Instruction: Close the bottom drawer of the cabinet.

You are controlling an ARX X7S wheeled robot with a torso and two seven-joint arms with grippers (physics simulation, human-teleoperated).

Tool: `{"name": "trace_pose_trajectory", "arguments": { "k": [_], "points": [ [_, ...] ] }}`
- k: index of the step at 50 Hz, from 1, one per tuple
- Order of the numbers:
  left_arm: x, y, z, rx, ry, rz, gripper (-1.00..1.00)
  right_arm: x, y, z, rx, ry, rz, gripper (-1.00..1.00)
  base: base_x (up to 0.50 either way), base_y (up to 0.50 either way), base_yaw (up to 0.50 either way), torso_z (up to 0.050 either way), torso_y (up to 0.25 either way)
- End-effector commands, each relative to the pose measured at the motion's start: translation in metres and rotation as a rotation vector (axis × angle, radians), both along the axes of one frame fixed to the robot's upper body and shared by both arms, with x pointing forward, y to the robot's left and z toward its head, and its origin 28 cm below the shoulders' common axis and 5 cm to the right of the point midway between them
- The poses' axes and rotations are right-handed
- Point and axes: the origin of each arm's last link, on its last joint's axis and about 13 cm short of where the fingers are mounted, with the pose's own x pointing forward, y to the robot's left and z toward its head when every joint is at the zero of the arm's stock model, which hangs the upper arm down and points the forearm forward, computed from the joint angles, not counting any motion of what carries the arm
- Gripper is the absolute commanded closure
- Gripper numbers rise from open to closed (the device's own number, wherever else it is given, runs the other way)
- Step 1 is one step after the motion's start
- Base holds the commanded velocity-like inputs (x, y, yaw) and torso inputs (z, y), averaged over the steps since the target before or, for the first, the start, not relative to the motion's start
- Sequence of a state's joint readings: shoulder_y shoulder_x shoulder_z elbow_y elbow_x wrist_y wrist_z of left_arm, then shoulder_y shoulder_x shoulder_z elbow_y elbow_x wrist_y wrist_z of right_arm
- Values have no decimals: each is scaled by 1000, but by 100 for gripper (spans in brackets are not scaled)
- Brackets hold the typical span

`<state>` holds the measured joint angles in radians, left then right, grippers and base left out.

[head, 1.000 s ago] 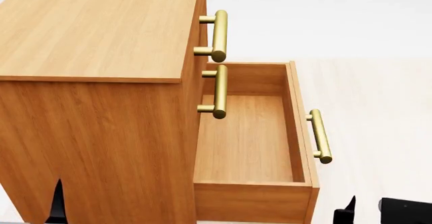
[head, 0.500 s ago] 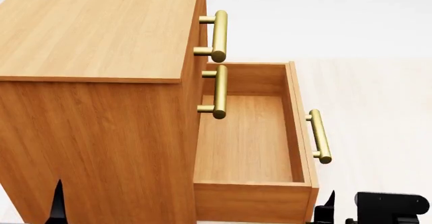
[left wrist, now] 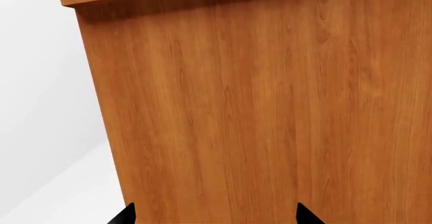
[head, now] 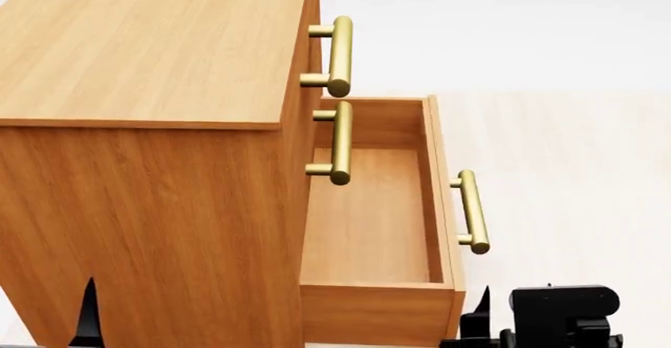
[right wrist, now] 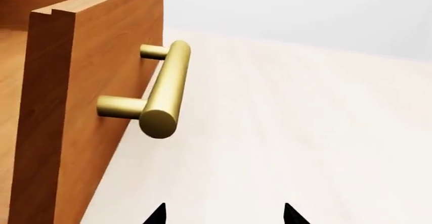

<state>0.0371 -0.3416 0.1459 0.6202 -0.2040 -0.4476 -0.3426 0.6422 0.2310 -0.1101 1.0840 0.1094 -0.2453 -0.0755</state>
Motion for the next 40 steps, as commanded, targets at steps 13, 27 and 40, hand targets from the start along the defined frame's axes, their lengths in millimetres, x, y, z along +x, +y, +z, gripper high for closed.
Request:
{"name": "trace_pose_trajectory", "arguments": {
  "k": [13, 27, 40],
  "points": [
    [0, 0, 3, -1, -8, 2, -100, -2, 37, -19, -40, 63, 158, -100, 0, 0, 0, -1, 0],
    [0, -1, 4, -2, -9, 1, -100, -2, 47, -18, -55, 56, 221, -100, 0, 0, 0, -1, 0],
    [-1, -1, 4, -1, -9, 0, -100, -3, 58, -12, -79, 38, 287, -100, 0, 0, 0, -1, 0]
  ]
}}
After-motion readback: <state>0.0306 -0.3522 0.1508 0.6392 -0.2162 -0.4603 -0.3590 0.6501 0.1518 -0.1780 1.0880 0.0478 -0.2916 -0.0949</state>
